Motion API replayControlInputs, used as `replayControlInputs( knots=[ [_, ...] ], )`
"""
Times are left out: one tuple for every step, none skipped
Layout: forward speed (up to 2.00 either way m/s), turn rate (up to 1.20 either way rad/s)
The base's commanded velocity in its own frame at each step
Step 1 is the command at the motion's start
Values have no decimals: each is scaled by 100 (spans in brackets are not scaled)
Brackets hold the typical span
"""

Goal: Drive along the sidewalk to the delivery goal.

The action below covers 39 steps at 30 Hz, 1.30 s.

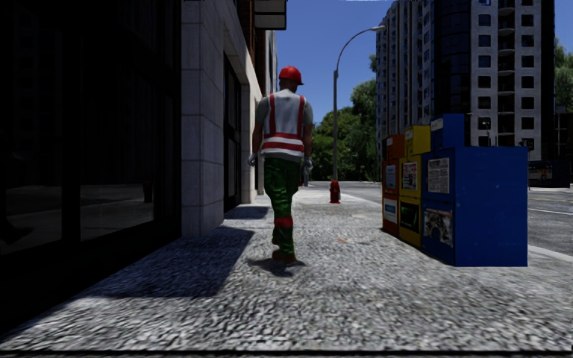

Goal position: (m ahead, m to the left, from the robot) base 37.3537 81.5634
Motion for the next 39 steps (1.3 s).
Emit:
replayControlInputs(
  knots=[
    [177,-38],
    [185,-38],
    [188,-38],
    [188,-38],
    [188,-38],
    [187,-38],
    [186,-38],
    [186,-38],
    [186,-38],
    [186,-38],
    [186,-38],
    [186,-38],
    [186,-38],
    [185,-38],
    [185,-38],
    [174,-38],
    [163,-38],
    [159,-38],
    [157,-38],
    [157,-38],
    [156,-38],
    [153,-38],
    [142,-30],
    [129,-6],
    [129,-6],
    [115,0],
    [101,0],
    [89,0],
    [78,0],
    [78,0],
    [73,0],
    [69,0],
    [65,0],
    [63,0],
    [63,0],
    [62,0],
    [61,0],
    [60,0],
    [60,0]
  ],
)
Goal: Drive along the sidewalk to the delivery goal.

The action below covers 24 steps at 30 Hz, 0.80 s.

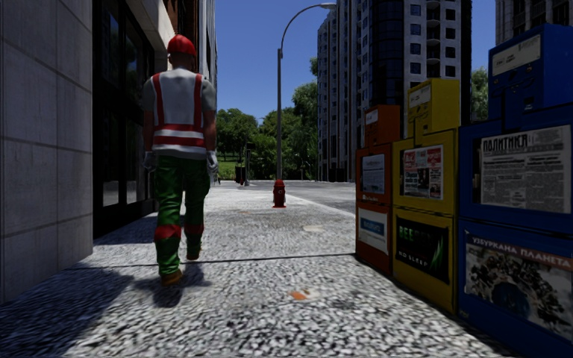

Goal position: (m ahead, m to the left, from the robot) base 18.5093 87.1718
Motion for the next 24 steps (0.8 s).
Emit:
replayControlInputs(
  knots=[
    [60,0],
    [61,0],
    [64,0],
    [82,0],
    [167,0],
    [167,0],
    [200,0],
    [200,0],
    [200,0],
    [200,0],
    [200,0],
    [200,0],
    [200,0],
    [200,0],
    [200,0],
    [200,0],
    [200,0],
    [200,0],
    [200,0],
    [200,0],
    [200,0],
    [200,0],
    [200,0],
    [200,0]
  ],
)
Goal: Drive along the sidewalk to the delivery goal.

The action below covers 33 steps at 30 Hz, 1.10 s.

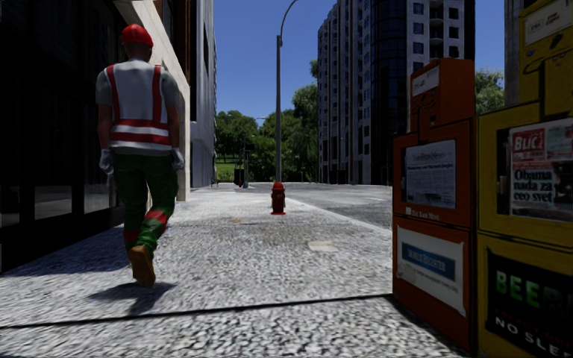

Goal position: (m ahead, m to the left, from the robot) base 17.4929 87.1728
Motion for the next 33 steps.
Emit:
replayControlInputs(
  knots=[
    [200,0],
    [200,0],
    [200,0],
    [200,0],
    [200,0],
    [200,0],
    [200,0],
    [200,0],
    [200,5],
    [200,5],
    [200,8],
    [200,11],
    [200,16],
    [200,24],
    [200,25],
    [200,25],
    [200,26],
    [200,26],
    [200,26],
    [200,26],
    [200,26],
    [200,25],
    [200,25],
    [200,24],
    [200,24],
    [200,24],
    [200,24],
    [200,21],
    [200,1],
    [200,0],
    [200,0],
    [200,0],
    [200,0]
  ],
)
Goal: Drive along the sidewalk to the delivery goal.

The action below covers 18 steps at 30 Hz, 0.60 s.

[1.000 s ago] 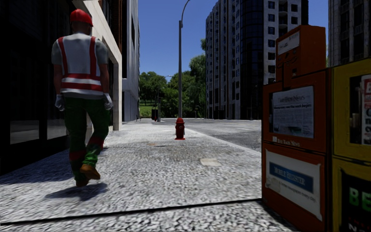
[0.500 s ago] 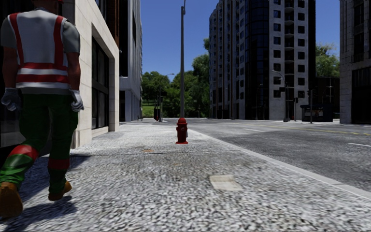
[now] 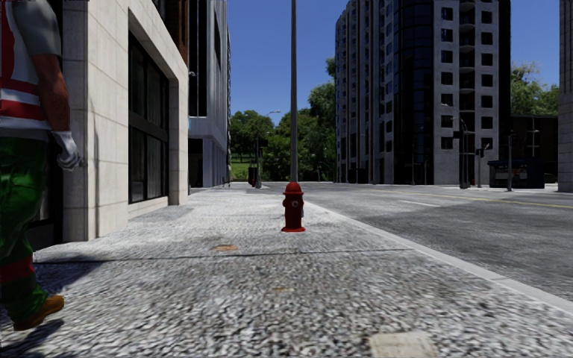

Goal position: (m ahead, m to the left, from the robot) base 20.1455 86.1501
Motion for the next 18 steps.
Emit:
replayControlInputs(
  knots=[
    [200,0],
    [200,0],
    [200,0],
    [200,0],
    [200,0],
    [200,10],
    [200,14],
    [200,15],
    [200,15],
    [200,15],
    [200,15],
    [200,18],
    [200,20],
    [200,20],
    [200,20],
    [200,20],
    [200,20],
    [200,20]
  ],
)
